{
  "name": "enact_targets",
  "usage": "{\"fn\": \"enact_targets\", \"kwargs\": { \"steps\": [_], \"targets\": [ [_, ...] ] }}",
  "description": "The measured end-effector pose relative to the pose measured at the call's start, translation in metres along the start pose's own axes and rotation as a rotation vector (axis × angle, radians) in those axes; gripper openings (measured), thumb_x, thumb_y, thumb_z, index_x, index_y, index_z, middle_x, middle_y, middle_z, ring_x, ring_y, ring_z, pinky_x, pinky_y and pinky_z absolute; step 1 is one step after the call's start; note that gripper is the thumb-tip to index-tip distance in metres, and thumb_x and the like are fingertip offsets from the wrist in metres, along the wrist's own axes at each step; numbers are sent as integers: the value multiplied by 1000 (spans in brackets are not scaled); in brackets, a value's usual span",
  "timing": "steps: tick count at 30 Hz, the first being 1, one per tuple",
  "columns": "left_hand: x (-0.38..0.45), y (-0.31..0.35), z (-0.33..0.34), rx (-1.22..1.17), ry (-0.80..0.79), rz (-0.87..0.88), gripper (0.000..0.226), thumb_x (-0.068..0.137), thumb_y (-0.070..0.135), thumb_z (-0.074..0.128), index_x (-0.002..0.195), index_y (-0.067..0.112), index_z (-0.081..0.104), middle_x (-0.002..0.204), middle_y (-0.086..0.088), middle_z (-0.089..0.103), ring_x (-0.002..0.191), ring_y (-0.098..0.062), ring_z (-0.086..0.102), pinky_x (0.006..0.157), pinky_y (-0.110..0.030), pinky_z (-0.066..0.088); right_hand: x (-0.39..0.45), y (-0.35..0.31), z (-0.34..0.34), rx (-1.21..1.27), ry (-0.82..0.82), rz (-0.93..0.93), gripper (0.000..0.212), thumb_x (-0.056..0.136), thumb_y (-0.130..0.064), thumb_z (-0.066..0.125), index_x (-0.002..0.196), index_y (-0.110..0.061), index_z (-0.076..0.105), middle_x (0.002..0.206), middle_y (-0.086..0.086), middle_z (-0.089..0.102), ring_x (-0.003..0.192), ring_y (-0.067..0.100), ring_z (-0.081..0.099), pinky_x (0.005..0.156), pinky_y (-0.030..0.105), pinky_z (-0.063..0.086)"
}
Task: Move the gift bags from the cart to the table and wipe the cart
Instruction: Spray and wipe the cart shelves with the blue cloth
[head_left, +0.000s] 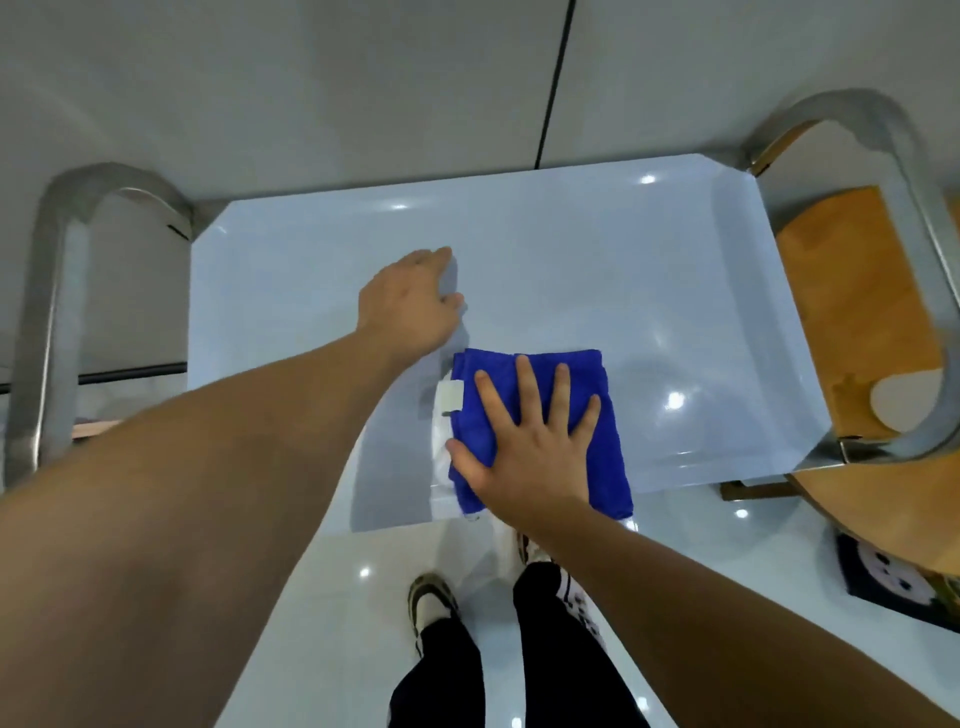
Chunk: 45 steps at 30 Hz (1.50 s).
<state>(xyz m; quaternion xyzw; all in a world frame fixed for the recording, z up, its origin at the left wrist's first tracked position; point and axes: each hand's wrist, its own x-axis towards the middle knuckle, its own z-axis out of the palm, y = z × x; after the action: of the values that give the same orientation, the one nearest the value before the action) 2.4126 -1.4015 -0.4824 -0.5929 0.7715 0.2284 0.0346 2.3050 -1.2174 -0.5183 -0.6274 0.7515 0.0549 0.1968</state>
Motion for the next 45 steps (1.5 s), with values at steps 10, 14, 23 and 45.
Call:
{"fn": "enact_targets", "kwargs": {
  "steps": [10,14,23,45],
  "targets": [
    [-26,-76,7,231,-237,-151,96,90,72,49,160,34,-3,169,-3,-12,154,-39,-10,119,-67,8,161,-17,-43,-50,165,31,80,88,-81,21,157,-44,7,169,2,6,153,39,0,116,71,2],
    [-19,-78,1,216,-297,-176,97,89,70,54,160,36,-2,169,-2,-11,154,-38,-10,119,-68,10,215,-26,-61,-36,188,31,80,88,-82,17,157,-43,9,168,3,8,153,40,0,116,71,0],
    [-13,-81,3,184,-317,-179,98,87,67,61,160,37,2,169,0,-8,154,-38,-9,118,-70,7,234,-35,-69,-38,274,43,73,89,-77,28,147,-34,28,157,12,27,147,46,15,115,71,8],
    [-27,-94,-15,317,-347,11,109,84,58,72,160,31,-2,168,-7,-8,152,-45,2,114,-69,25,-55,-98,29,37,26,-2,75,92,-74,32,156,-36,25,162,10,31,152,43,12,116,72,7]
  ]
}}
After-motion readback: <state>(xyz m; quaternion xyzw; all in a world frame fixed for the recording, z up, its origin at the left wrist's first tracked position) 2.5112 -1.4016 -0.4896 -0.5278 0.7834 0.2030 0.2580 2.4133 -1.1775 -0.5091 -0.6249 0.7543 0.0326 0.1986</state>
